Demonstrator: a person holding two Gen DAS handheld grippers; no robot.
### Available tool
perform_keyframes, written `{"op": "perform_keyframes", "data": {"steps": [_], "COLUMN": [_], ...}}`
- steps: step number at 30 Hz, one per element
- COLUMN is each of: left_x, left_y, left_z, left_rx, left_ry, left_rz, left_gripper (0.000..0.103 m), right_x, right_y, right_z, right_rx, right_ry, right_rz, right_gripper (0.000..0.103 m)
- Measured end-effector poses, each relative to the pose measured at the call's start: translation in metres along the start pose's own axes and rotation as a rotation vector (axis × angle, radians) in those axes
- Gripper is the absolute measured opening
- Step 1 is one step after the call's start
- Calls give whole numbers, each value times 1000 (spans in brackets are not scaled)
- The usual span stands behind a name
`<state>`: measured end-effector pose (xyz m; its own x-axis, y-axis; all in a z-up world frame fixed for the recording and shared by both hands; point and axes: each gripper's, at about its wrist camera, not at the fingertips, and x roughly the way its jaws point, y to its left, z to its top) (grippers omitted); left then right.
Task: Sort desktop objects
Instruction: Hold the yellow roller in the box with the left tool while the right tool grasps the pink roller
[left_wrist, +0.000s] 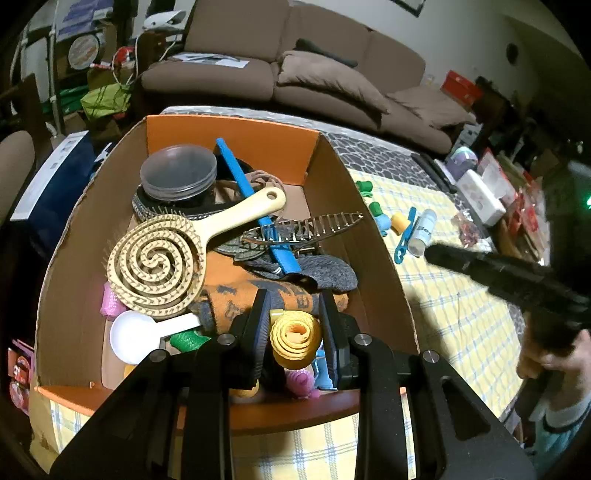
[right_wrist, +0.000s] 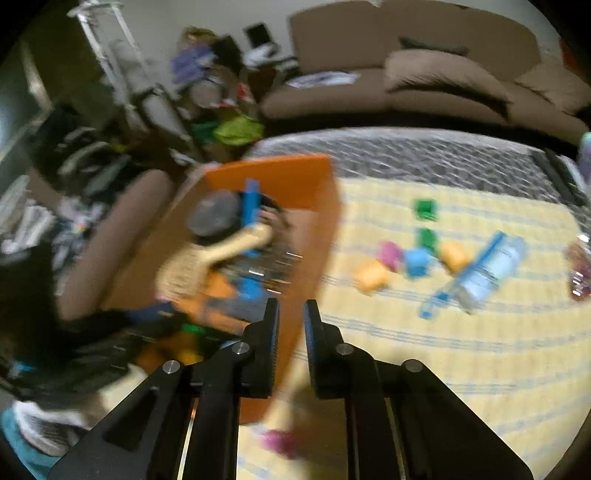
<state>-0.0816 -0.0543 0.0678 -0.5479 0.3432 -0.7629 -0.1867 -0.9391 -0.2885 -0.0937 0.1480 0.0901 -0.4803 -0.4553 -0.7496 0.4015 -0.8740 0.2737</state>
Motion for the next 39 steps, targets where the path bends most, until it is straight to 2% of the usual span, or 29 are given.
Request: {"op": "perform_keyframes", "data": {"steps": [3, 6, 8, 9, 10, 19, 20, 21, 22, 26, 32, 39], "left_x": [1, 1, 2, 2, 2, 2, 2, 1, 2, 1, 0, -1], "left_y": [-1, -4, -5, -6, -6, -8, -8, -8, -8, -5, -1, -1], "left_z": [2, 4, 5, 5, 5, 5, 5, 5, 5, 4, 4, 0], "left_rx": [11, 27, 32, 33, 35, 40, 40, 41, 42, 46, 50, 72], "left_ry": [-1, -1, -1, -1, 0, 2, 2, 3, 4, 11, 21, 33], "left_rz": [-6, -12, -17, -19, -20, -23, -23, -23, -23, -24, -32, -21], "left_gripper": [25, 25, 25, 25, 25, 25, 25, 25, 25, 25, 25, 25], "right_x": [11, 17, 17, 17, 18, 48, 51, 52, 53, 48, 7, -22], "right_y": [-9, -4, 3, 6, 10, 47, 50, 52, 53, 39, 23, 50], "right_z": [-12, -30, -42, -48, -55, -113, -116, -118, -118, -113, -80, -44], "right_rx": [-34, -99, -150, -165, -179, -271, -297, -315, -326, -278, -224, -221], "right_ry": [62, 109, 133, 142, 149, 268, 269, 268, 272, 278, 158, 38], "right_rz": [-50, -42, -34, -38, -43, -90, -108, -125, -138, -131, -154, -49], "right_gripper": [16, 19, 33, 45, 51, 50, 49, 38, 34, 34, 34, 34]}}
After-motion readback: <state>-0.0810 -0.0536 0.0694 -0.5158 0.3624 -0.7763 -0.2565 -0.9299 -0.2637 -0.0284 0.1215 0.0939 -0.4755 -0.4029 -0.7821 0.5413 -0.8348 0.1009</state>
